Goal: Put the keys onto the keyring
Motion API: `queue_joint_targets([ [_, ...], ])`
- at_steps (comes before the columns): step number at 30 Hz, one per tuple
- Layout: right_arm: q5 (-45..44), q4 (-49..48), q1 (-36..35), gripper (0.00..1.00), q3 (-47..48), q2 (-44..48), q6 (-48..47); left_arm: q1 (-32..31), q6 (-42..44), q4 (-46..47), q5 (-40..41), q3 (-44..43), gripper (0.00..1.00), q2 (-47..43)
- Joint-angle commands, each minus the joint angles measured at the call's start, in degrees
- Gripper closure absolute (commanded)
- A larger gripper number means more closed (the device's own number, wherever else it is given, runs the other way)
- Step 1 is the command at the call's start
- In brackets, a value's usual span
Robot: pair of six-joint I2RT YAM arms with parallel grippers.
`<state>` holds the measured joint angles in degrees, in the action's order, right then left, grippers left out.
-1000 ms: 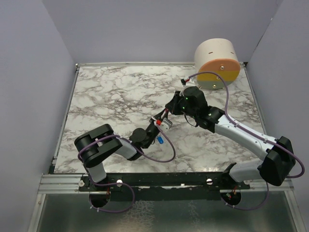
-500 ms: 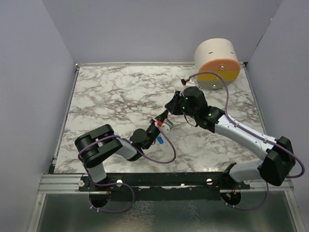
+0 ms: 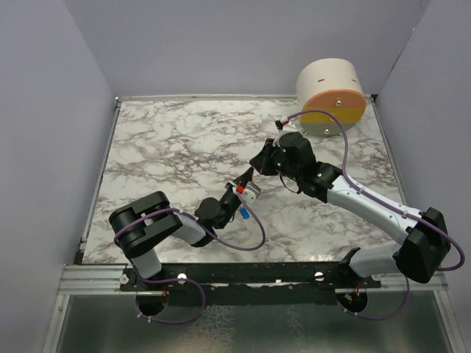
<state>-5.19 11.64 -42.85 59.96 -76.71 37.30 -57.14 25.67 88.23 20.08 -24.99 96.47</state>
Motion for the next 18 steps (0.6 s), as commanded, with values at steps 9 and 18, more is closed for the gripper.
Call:
queue_joint_targets([
  [9, -0.02, -0.92, -0.22, 0.88, 0.24, 2.59, -0.54, -0.16, 0.16, 12.8, 2.19, 1.28, 1.0, -2.05],
  [18, -1.88, 0.4, -0.22, 0.75, 0.14, 8.59, -2.33, 0.51, -1.11, 12.76, -1.03, 6.32, 1.0, -5.56],
])
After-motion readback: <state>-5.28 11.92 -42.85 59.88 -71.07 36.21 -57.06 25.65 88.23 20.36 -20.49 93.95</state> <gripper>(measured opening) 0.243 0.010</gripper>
